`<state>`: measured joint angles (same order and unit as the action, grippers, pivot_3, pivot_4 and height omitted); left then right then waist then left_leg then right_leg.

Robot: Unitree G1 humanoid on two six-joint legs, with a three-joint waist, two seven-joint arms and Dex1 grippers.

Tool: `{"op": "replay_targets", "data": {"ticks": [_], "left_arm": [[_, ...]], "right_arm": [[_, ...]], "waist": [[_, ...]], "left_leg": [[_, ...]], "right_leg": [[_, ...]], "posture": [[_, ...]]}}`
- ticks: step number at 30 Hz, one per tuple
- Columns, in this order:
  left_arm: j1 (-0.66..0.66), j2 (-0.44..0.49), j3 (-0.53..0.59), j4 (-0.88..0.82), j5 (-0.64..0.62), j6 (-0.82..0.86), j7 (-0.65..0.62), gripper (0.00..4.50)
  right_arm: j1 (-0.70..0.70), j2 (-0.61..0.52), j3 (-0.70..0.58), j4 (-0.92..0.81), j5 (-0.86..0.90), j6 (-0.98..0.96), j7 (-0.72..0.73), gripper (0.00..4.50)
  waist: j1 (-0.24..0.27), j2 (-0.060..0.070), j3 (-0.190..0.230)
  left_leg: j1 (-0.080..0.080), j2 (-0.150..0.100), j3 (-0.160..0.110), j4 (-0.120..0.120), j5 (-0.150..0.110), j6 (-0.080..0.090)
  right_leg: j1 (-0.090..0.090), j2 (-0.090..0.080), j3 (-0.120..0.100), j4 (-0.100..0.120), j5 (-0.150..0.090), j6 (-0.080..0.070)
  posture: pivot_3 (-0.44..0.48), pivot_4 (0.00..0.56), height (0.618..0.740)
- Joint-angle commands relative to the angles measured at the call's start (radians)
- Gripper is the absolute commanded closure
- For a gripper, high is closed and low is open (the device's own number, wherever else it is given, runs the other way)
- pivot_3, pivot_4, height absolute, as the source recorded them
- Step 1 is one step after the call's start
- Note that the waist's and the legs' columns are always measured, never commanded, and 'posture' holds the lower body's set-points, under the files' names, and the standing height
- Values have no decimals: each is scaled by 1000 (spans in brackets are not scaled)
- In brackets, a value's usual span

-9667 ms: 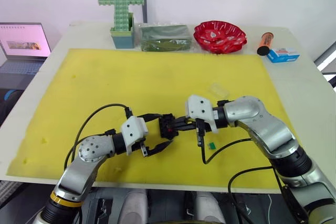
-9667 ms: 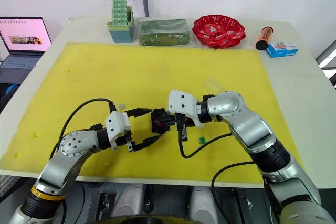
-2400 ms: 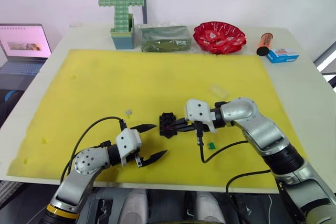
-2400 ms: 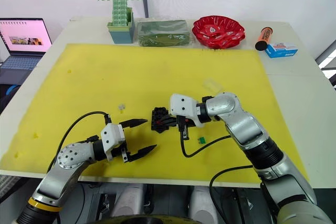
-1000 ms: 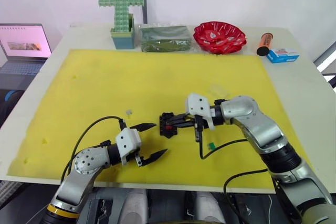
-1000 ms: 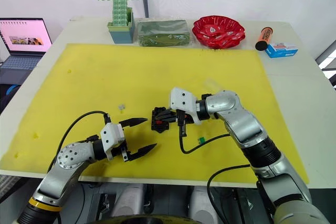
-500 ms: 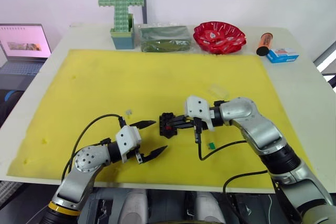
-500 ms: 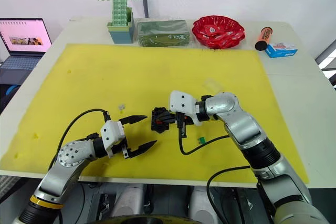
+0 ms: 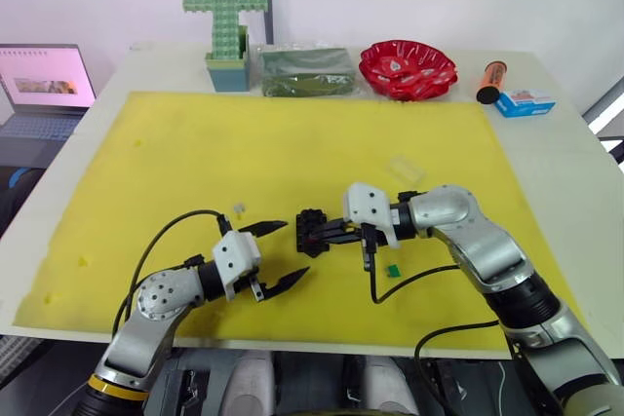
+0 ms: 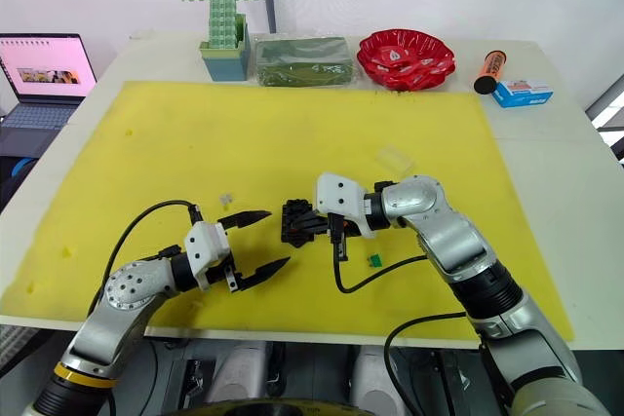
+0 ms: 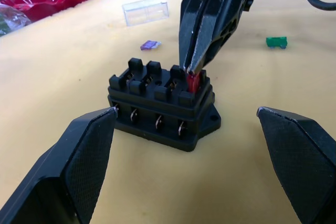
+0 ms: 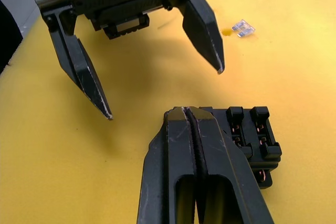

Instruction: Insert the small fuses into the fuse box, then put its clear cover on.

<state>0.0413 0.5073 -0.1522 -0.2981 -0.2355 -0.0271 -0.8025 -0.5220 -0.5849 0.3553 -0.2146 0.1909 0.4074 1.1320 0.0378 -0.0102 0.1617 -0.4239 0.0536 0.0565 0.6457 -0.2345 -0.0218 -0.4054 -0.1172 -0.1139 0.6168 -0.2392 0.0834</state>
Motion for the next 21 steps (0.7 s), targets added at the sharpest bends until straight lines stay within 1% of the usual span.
{"op": "replay_targets", "data": {"ticks": [1,12,21], "left_arm": [[-9,-1,11,-40,-8,-1,6,0],[-11,0,11,-48,-7,9,11,0],[-12,-2,11,-57,-6,23,17,0]], "right_arm": [[-2,-3,5,-3,-19,-3,-13,4486],[8,-9,62,50,-101,-85,-27,4486],[30,-35,50,29,-80,-89,2,4486]], "waist": [[0,0,0],[0,1,-1],[1,1,-2]], "left_leg": [[0,0,0,0,0,0],[0,0,0,0,0,0],[0,0,0,0,0,0]], "right_leg": [[0,0,0,0,0,0],[0,0,0,0,0,0],[1,0,0,0,0,0]], "posture": [[0,150,740],[0,150,740],[0,150,740]]}}
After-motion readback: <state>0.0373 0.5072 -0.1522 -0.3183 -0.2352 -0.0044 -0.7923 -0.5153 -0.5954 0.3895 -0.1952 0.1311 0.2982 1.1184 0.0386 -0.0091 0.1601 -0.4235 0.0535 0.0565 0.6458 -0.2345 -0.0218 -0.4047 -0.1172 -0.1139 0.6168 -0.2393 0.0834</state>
